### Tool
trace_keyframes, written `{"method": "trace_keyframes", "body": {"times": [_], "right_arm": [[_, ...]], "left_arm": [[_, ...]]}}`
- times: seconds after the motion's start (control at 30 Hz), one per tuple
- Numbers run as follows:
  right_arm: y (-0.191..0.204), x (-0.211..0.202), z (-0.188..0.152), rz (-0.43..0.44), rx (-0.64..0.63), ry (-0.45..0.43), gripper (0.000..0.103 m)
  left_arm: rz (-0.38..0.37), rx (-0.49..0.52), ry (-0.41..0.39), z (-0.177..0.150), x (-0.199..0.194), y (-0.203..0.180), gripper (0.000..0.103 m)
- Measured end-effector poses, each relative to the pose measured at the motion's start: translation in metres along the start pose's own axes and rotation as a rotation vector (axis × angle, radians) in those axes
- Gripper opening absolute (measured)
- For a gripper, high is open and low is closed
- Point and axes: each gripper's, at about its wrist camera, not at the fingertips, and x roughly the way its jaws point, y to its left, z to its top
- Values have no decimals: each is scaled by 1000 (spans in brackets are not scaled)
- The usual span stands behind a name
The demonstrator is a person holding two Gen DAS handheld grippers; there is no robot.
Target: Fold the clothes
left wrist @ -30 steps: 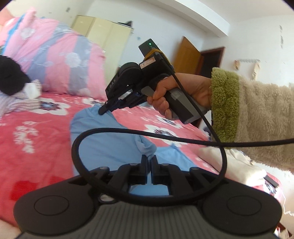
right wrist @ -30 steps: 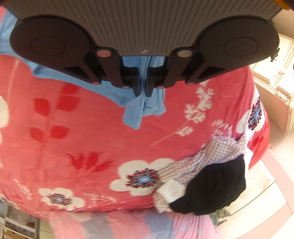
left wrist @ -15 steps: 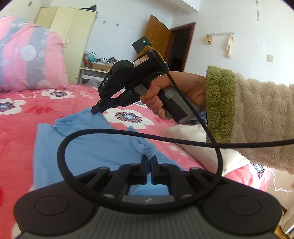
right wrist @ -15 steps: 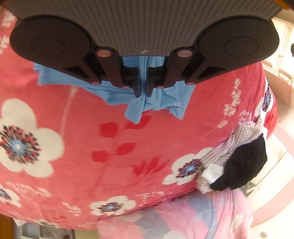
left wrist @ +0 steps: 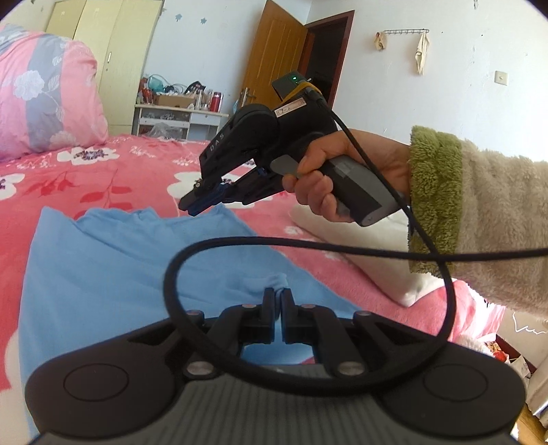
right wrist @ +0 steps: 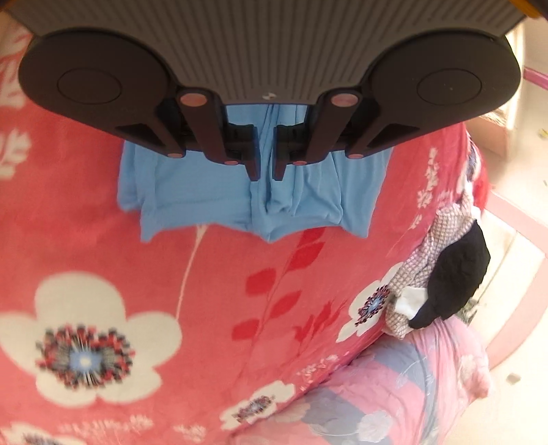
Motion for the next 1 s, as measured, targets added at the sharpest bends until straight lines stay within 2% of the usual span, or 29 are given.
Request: {"method": "trace_keyframes", "body": {"times": [0.07, 0.13, 0.23, 0.4, 0.57, 0.67, 0.73, 0.83, 1.0], "right_arm": [[-3, 8, 0, 10, 29, 14, 18], [-4, 16, 1, 9, 44, 31, 33], [-6, 30, 3, 11, 71, 58, 40], [-2, 45, 7, 11, 72, 82, 40], [9, 56, 12, -14, 22, 97, 41], [16, 59, 14, -34, -26, 93, 35], [20, 60, 14, -50, -54, 90, 21], [23, 61, 13, -70, -88, 80, 9], [29, 46, 14, -68, -120, 31, 5]], "left_arm": [[0, 4, 0, -2, -6, 4, 4], [-2, 5, 0, -4, -10, 7, 4], [-11, -7, 0, -6, -15, 12, 4], [-25, -27, 6, -11, -23, 21, 4], [-37, -46, 8, -15, -27, 28, 4], [-39, -51, 7, -16, -31, 34, 4], [-39, -53, 5, -17, -34, 38, 4], [-34, -56, 4, -18, -38, 42, 4], [-38, -49, -11, -16, -47, 42, 4]]}}
